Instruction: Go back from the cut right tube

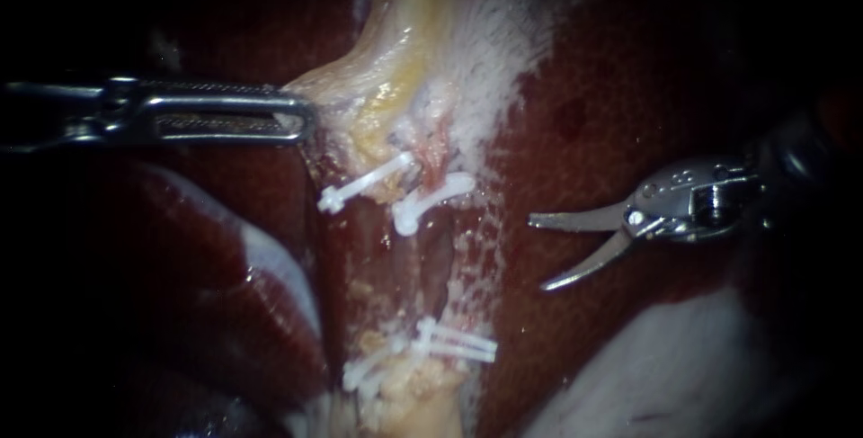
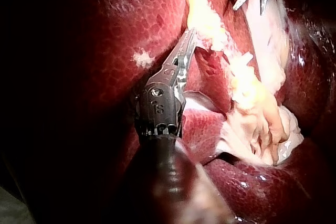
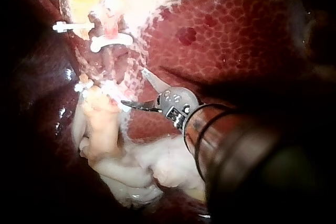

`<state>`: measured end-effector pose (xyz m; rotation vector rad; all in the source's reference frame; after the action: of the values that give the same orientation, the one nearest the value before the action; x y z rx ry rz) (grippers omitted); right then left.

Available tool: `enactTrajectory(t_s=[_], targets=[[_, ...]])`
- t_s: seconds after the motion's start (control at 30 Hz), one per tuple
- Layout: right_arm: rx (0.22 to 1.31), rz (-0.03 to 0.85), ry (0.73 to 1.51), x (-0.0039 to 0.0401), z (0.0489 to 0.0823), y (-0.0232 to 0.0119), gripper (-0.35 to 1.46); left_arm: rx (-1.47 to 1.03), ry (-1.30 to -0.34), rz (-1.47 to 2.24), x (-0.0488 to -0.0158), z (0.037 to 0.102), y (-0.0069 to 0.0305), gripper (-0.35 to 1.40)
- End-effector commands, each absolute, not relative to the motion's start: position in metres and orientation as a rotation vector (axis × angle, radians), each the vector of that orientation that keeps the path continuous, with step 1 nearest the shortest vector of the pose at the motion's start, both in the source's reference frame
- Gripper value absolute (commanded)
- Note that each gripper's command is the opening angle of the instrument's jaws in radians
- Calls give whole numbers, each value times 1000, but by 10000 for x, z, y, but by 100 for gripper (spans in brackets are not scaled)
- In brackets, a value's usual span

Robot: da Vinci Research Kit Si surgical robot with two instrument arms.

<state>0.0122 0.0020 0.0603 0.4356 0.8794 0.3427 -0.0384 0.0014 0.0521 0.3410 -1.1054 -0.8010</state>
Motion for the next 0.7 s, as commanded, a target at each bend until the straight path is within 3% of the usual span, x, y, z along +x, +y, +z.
enactTrajectory(t_s=[0.03,0.23,0.7], targets=[[437,342,880,122,603,20,143,346,-1090,-801,-387,526,11,-35],[437,342,880,122,603,19,143,407,-1032,-780,-405,560,-12,-35],[434,343,880,122,602,19,143,444,-1030,-746,-430,554,-34,-35]])
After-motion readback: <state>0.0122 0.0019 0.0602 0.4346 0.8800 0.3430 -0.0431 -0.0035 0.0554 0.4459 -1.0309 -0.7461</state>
